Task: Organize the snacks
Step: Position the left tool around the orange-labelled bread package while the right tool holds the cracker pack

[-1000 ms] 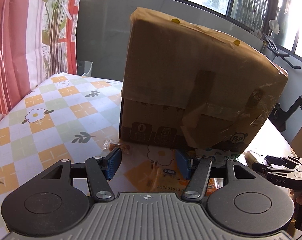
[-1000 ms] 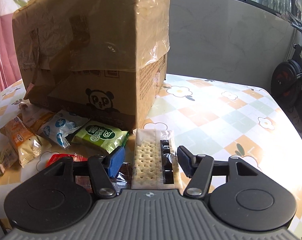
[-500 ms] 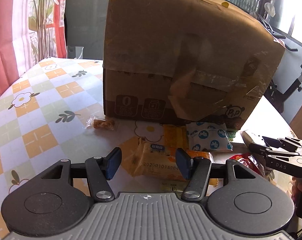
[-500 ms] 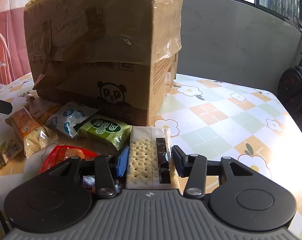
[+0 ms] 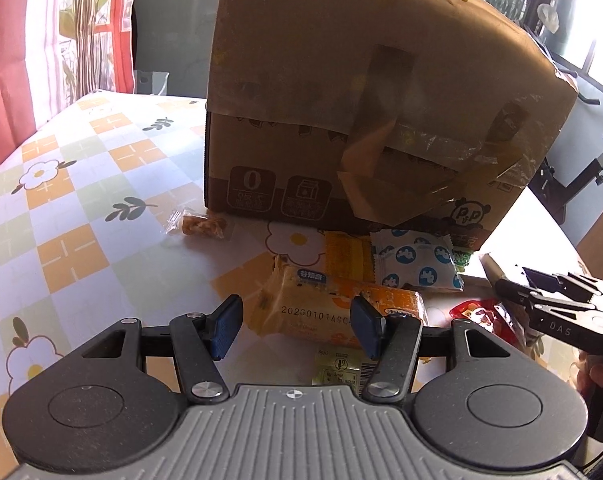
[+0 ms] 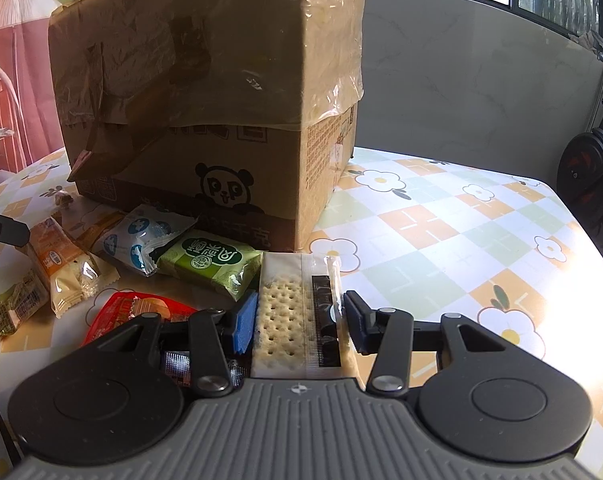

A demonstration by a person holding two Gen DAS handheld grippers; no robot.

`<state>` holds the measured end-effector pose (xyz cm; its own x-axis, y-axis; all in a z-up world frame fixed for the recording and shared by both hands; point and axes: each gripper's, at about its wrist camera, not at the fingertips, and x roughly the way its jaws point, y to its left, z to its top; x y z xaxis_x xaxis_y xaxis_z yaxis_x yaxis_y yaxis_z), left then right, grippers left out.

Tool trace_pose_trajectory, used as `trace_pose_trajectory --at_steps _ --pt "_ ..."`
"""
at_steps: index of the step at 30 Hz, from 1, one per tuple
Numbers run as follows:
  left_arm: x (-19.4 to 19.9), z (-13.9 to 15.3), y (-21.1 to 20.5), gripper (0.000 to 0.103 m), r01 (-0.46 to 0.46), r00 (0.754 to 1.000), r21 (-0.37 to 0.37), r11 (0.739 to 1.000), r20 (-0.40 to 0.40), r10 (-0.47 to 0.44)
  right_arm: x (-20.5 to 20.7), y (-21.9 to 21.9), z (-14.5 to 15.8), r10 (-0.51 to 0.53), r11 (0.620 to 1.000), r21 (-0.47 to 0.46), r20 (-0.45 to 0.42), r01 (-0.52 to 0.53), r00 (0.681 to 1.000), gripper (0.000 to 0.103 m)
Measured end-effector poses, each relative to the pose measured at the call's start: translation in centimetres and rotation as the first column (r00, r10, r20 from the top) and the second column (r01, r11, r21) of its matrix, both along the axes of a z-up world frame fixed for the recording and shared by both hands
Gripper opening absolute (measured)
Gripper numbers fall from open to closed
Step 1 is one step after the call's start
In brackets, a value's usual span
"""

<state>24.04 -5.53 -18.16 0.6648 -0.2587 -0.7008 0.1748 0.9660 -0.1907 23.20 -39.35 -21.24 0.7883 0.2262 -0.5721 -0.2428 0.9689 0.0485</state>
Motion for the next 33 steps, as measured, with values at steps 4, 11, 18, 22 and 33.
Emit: trace_pose_trajectory --at_steps 4,11,18,22,33 --pt "0.1 0.3 -0.4 0.062 0.008 1.0 0.007 1.0 0.018 -0.008 0.0 0.0 0.0 0.0 1.0 0.0 0.0 0.0 1.0 0.049" --pt "1.3 0.4 -3.1 0.073 0.036 0.998 0.096 0.995 0.047 -0.04 -0.1 0.0 0.0 0.0 1.0 -0.001 0.0 0.0 1.0 0.049" --pt "0.7 0.3 -5.5 0.083 0.145 0.983 0.139 0.98 0.09 -0.158 0.0 0.0 0.0 0.003 1.0 0.005 0.0 -0.003 1.0 0.049" --pt "0.9 -0.2 -7.0 0.087 0.209 0.972 0.173 0.963 0.075 -0.224 -0.1 0.0 0.1 0.003 1.0 0.008 -0.001 -0.003 1.0 0.049" --pt "-0.2 -1.5 -6.3 0.091 0.191 0.972 0.328 0.925 0.069 -0.225 0.0 0.0 0.0 0.003 1.0 0.011 -0.002 -0.003 1.0 0.049"
